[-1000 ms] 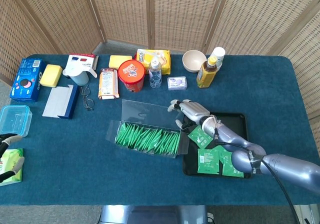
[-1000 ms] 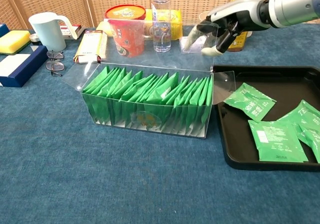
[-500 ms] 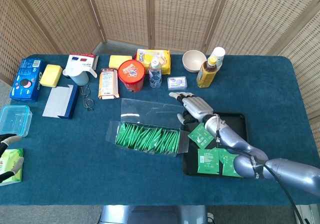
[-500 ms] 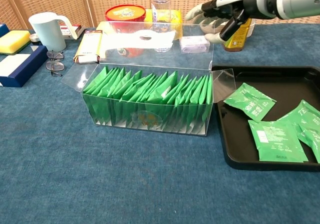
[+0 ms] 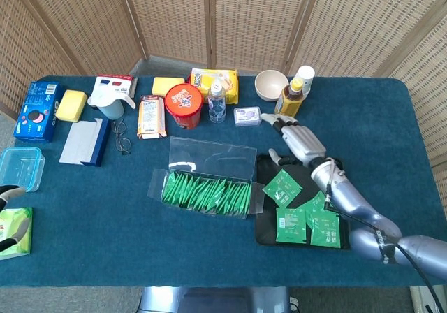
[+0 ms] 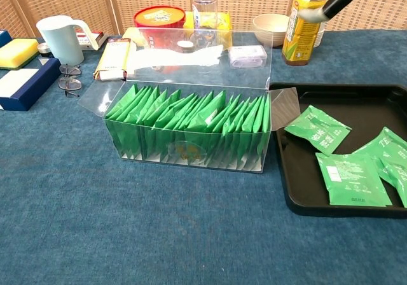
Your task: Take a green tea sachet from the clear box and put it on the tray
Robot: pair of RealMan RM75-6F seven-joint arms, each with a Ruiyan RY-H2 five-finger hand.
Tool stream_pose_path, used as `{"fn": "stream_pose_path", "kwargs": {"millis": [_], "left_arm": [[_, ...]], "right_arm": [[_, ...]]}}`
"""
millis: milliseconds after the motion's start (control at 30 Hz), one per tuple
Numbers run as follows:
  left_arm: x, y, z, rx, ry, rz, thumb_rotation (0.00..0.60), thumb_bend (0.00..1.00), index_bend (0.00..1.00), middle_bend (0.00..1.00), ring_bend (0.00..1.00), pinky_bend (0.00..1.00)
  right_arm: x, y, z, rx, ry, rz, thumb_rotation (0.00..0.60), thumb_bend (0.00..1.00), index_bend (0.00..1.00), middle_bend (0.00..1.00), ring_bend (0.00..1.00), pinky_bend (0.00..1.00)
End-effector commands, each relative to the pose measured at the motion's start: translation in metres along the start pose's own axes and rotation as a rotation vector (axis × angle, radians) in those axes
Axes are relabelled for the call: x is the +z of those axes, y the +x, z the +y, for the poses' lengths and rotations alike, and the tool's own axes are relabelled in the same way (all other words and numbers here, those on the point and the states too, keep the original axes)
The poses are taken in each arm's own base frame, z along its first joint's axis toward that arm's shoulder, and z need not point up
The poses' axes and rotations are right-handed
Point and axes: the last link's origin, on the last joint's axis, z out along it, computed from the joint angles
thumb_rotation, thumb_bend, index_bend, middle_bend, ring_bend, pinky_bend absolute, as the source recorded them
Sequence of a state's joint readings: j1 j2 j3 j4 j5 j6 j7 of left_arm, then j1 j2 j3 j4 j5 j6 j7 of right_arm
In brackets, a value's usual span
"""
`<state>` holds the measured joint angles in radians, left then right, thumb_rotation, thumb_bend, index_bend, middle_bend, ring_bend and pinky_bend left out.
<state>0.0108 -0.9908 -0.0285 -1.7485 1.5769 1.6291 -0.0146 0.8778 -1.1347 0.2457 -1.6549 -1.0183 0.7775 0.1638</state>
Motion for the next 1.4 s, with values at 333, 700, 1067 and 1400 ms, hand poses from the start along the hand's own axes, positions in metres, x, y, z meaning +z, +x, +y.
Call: {"fn": "stream_pose_path", "kwargs": {"millis": [333,700,1067,1400], "left_arm": [[0.006,0.007,0.003,0.010,-0.017,0.042,0.600,0.31,0.26,0.25,0.20,0.30],[0.007,0.007,0.001,0.013,-0.012,0.034,0.600,0.31,0.26,0.25,0.20,0.30],[0.006,0.005,-0.002,0.010,-0.007,0.026,0.600,0.31,0.26,0.25,0.20,0.30],[0.006,0.003,-0.002,0.006,-0.008,0.020,0.600,0.31,0.26,0.25,0.20,0.30]], "right_arm": [[-0.038,-0.025,-0.031,-0.061,0.204,-0.053,0.600,0.30,0.22,0.01,0.04,0.04],[-0.026,-0.068,-0.073,-0.142,0.315,-0.151,0.600,0.30,0.43,0.08,0.06,0.04],[-0.004,-0.087,-0.088,-0.254,0.344,-0.120,0.600,0.30,0.47,0.12,0.08,0.04],[0.005,-0.092,-0.090,-0.334,0.351,-0.072,0.600,0.30,0.39,0.12,0.08,0.04]]}}
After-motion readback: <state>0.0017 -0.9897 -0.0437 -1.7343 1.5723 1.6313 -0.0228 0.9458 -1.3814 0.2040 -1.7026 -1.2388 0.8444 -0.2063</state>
